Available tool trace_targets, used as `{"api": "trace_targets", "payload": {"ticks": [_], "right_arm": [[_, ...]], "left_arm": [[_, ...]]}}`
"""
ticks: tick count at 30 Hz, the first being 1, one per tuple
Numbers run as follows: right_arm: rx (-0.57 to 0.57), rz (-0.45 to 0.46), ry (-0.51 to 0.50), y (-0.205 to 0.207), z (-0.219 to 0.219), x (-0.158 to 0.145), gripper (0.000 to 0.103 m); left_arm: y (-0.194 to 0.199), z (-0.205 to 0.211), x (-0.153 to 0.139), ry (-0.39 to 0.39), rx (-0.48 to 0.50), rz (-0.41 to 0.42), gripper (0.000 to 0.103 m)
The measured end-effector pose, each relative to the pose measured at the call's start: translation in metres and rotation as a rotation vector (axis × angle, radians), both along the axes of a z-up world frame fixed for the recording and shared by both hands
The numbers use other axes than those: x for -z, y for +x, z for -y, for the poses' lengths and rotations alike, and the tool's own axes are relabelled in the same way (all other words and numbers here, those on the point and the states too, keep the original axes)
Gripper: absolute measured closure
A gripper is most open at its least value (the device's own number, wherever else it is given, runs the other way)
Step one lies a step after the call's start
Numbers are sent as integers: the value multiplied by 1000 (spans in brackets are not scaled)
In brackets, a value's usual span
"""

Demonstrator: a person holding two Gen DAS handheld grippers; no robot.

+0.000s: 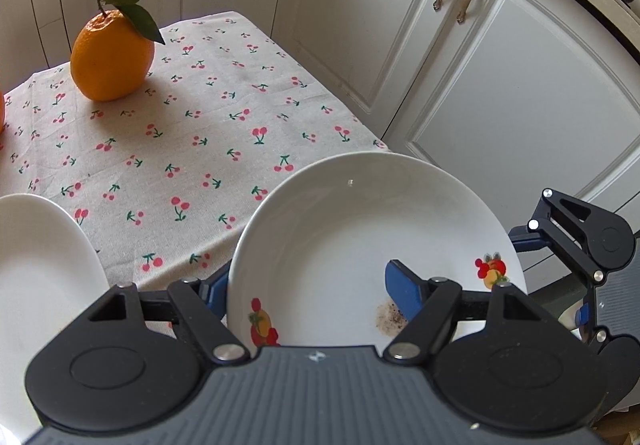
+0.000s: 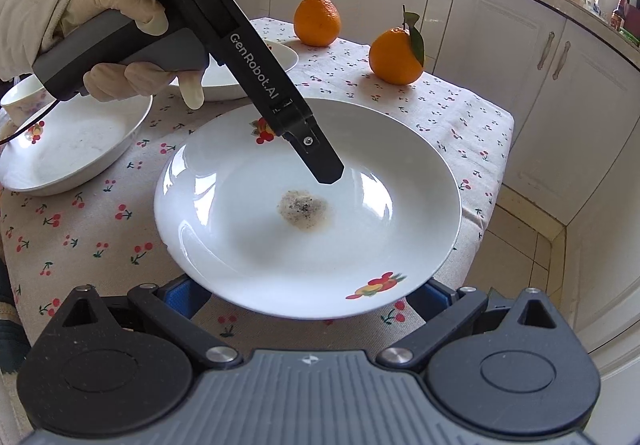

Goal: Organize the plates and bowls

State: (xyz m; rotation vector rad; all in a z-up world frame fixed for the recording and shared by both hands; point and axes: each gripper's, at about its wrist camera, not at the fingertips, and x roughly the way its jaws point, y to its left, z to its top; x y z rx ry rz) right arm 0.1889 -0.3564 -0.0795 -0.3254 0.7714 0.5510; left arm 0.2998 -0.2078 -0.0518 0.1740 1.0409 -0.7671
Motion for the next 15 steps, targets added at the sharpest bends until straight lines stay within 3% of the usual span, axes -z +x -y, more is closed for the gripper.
{"api": "trace_targets", "payload": {"ticks": [15], "right_arm": [[41,-20,10,23,7,8,0]], "left_arm": [[22,10,8,-11,-6,32,27]]}}
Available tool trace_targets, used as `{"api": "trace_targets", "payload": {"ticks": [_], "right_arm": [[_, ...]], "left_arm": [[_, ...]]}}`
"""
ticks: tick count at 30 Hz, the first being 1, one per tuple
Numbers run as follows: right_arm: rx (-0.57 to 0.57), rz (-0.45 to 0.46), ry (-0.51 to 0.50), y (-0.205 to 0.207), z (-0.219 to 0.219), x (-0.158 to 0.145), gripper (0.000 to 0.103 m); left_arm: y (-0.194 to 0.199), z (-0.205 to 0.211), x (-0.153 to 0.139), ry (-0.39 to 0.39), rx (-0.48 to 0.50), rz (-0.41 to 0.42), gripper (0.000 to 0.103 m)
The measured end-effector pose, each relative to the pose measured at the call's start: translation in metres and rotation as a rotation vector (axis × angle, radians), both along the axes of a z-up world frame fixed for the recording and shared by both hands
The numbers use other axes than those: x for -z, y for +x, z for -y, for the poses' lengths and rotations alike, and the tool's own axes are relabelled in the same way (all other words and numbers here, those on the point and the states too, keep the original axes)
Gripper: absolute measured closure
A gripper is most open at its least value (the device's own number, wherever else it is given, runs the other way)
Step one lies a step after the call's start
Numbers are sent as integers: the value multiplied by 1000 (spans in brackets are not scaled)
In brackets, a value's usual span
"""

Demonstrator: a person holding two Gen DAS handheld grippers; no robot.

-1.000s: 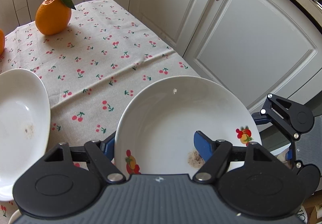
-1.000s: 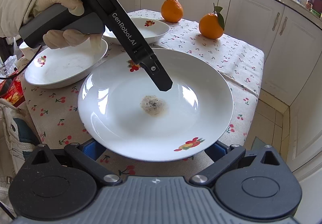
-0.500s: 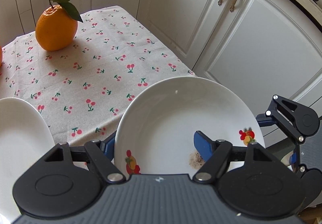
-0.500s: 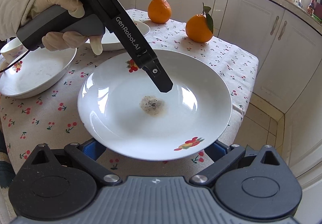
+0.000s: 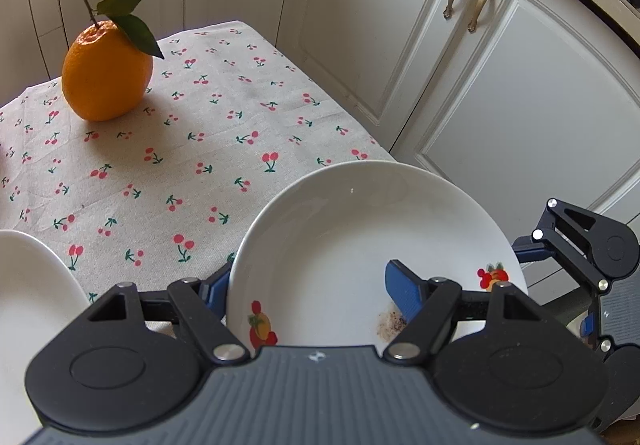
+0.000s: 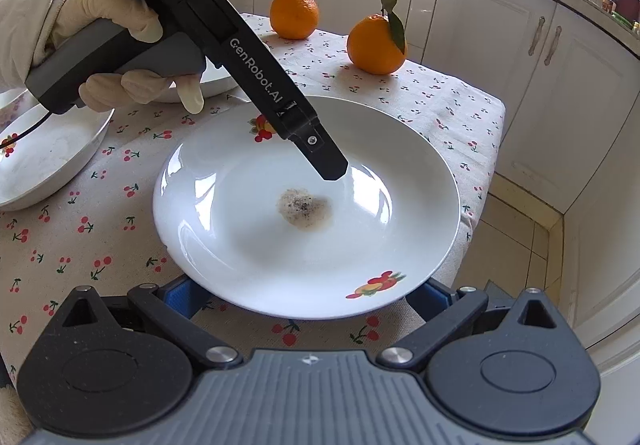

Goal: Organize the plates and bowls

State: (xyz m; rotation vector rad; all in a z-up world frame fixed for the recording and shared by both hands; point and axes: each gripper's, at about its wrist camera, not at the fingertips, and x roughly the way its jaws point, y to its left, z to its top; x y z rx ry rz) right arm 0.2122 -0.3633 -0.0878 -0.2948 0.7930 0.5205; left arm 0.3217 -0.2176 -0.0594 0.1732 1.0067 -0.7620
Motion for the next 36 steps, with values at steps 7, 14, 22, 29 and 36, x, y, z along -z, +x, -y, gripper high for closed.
{"api": "trace_targets", "payload": {"ticks": [7,14,22,29,36], "right_arm": [[19,-2,4,2,0,1,0],[47,5,0,-9,2,-8,0],[128,46,-30,-43,-10,-28,0],[255,122,61,-72,-32,-50,0],[284,143,140,-93,-59,-54,0]], "left_arm": [[-2,3,1,20,7,39,27],[-12,-1,-10,18,3,87,23],[-41,-22,-42,-18,-30,180,17],[-92,-56,-65,-31,-82,320,13],[-159,-96,-83,-29,-141,472,7]]}}
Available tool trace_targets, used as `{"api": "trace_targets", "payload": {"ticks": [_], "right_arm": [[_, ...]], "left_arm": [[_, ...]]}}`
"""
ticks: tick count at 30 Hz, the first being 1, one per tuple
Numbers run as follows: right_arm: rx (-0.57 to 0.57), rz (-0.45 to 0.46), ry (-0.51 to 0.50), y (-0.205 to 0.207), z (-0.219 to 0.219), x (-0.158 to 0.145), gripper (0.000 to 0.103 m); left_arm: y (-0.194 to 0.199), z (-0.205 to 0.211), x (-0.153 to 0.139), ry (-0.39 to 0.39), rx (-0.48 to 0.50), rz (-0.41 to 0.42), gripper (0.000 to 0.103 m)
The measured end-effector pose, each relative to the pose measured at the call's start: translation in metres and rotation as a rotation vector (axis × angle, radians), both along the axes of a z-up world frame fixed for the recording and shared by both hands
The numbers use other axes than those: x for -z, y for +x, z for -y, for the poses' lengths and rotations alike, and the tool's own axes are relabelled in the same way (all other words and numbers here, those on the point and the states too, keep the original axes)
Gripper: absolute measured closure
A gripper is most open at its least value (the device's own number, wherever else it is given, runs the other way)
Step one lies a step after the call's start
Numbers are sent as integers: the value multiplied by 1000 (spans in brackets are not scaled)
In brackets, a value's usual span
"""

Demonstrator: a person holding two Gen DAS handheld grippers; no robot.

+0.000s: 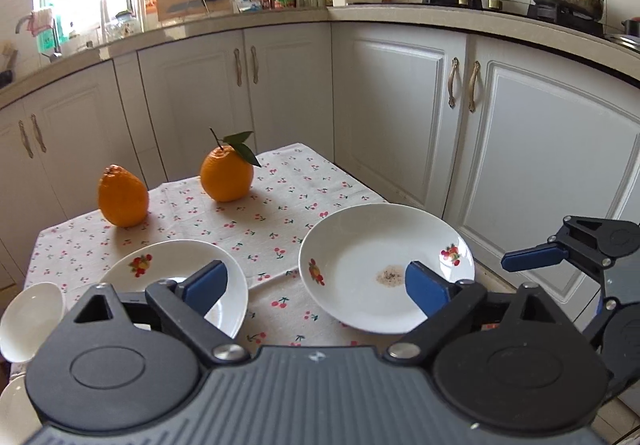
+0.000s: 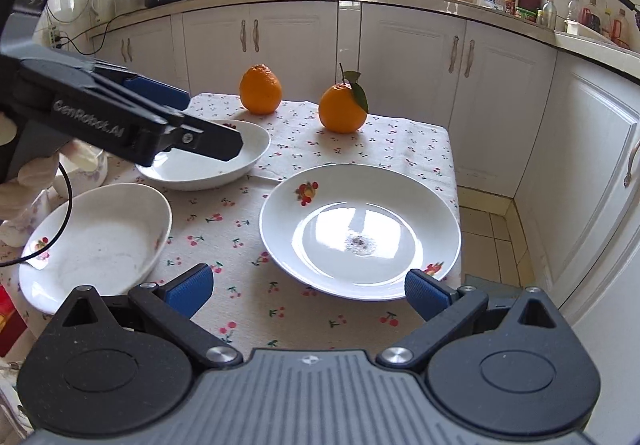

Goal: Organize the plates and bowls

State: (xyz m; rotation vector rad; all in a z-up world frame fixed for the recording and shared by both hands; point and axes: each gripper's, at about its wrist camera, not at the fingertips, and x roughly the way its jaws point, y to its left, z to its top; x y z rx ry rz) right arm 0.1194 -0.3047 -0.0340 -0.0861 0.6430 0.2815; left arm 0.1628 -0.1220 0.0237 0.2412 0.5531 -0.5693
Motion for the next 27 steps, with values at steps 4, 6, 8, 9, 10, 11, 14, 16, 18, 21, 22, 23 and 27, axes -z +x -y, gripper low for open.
{"api": "trace_targets", "payload": {"ticks": [4,6,8,9,10,11,14,16,18,21,22,23,27], "right_arm": [[-26,-6,5,-5,-12,-1,0],[-39,-3,2,-8,-17,-2,0],[-50,-1,12,-11,-22,-2,0],[-54,-2,17,-13,-24,-2,0],[-57,-4,21,-14,-27,-2,0],[-61,-6,23,-16,-29,-1,0],[-76,-8,19,-20,-36,-1,0],[-82,-11,19,-21,-40,0,0],[-86,-15,23,-22,-43,1,0],[-92,-16,16,-23,-48,1,0],[-95,-16,15,-23,-50,1,0],[-98,-16,13,-24,-51,1,0],[-101,-27,2,-23,-55,4,0]], "left_arm": [[-40,-17,-5,24,-44,96,4],[-55,-25,-5,34,-63,118,4],[-65,-38,-3,4,-86,80,3],[-68,-45,0,-16,-100,51,3],[-72,-51,3,-26,-115,32,3],[-75,-56,6,-26,-125,21,3],[-88,-73,16,-11,-170,6,3],[-94,-85,23,-8,-189,-19,3],[-99,-95,32,6,-207,-40,3],[-109,-107,44,30,-222,-75,3],[-111,-110,48,37,-224,-85,3],[-114,-113,52,45,-228,-98,3],[-120,-120,68,69,-219,-148,3]]}}
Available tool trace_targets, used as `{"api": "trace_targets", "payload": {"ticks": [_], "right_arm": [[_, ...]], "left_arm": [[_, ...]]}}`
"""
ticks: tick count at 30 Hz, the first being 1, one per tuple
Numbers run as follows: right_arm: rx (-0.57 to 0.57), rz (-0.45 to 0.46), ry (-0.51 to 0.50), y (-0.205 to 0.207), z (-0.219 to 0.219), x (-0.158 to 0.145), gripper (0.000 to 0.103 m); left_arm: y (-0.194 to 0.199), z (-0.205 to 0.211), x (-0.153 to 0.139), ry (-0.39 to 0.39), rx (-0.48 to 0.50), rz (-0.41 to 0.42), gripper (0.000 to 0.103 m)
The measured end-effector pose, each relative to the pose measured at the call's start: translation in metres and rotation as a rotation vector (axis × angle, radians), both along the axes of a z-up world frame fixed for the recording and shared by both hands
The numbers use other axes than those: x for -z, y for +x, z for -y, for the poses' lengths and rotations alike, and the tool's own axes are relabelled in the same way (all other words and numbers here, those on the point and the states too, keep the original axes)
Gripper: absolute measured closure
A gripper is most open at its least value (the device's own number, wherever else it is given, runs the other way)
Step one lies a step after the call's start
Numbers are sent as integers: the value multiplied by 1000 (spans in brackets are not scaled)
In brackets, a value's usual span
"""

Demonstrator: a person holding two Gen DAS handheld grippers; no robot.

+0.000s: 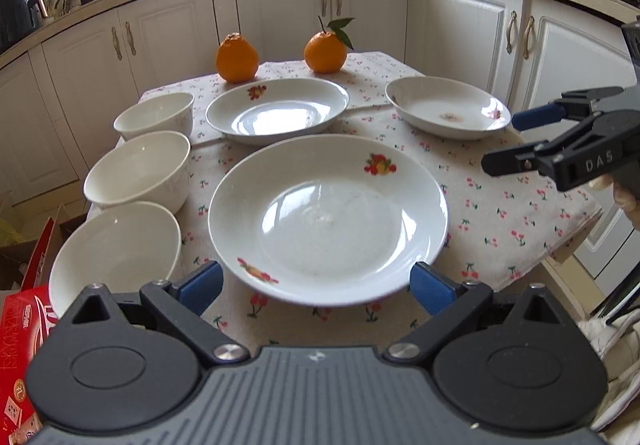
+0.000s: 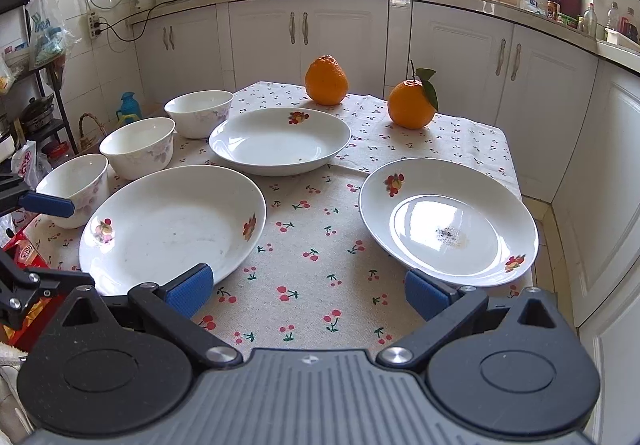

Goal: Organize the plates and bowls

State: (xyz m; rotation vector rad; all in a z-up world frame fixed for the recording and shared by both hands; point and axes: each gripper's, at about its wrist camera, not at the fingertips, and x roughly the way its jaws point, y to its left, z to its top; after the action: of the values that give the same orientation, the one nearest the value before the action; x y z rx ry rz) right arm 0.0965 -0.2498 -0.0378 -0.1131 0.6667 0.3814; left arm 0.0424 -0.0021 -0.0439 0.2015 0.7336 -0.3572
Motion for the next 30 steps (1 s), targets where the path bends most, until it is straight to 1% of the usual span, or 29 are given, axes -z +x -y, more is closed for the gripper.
{"api": "trace_targets", "payload": {"ticks": [5,11,15,19,21,24,30], "right_arm": [[-7,-9,-17,2,-4,1,0],[-12,-22,-20,6,-4,2,0],[-44,-44,-20,11,-6,6,0],[-128,-84,16,20,-9,9,0],[-171,-102,30,26,-12,11,0],[-219,-139,54,37,-19,15,0],[-302,-221,83,55,-33,28,0]], "left_arm": [[-1,0,17,12,6,-51,3],[6,2,26,7,0,-61,3],[10,5,30,12,-14,-58,3],[11,9,29,22,-13,-39,3],[14,8,30,11,-22,-53,0],[19,5,31,-23,-51,-89,0],[19,6,31,-23,-61,-92,0]]}}
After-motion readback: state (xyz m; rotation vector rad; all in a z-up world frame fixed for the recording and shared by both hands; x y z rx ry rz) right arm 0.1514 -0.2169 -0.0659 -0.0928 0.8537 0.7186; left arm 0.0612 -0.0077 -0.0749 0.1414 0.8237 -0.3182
